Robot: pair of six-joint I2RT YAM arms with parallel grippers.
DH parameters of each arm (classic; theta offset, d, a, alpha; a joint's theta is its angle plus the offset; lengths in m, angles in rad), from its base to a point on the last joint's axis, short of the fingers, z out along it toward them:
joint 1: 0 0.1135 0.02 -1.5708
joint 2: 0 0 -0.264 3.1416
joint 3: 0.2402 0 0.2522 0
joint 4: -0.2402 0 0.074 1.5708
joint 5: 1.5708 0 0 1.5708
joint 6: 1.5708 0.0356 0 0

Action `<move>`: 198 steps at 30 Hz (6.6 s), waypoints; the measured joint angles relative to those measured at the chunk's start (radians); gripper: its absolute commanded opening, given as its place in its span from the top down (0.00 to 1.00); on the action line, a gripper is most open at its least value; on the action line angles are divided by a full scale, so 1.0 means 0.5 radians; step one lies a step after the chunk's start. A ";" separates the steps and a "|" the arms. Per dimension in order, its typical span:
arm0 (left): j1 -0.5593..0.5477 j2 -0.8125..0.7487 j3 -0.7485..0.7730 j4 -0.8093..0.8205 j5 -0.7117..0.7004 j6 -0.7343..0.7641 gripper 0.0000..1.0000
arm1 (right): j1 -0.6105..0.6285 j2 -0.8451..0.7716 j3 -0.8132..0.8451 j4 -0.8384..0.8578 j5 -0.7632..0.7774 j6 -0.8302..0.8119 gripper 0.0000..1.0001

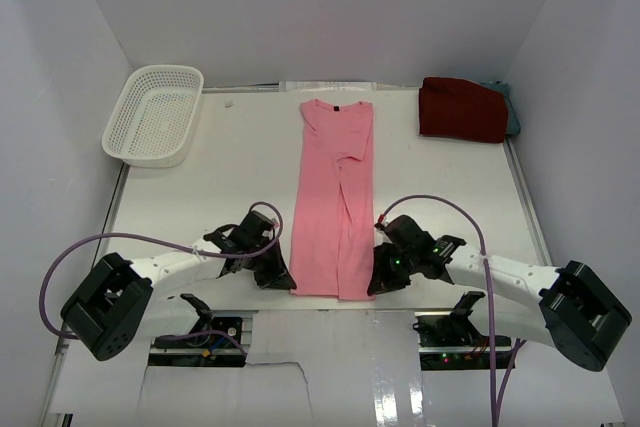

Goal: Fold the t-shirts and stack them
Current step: Grab the bottom of the folded rectangular tshirt with both arms, then fold the folded rectangular tshirt in 1/3 of the way

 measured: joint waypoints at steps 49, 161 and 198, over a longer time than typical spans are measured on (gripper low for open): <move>0.395 0.756 1.522 -0.352 -0.412 0.483 1.00 | -0.669 0.678 1.255 -0.475 -0.050 -0.677 0.92; 0.554 1.018 1.085 0.796 0.252 0.475 1.00 | -0.841 1.566 1.496 0.685 -0.833 -0.462 0.92; 0.370 1.460 1.015 1.405 0.039 0.554 1.00 | -0.724 2.194 2.111 0.659 -0.458 -0.521 0.92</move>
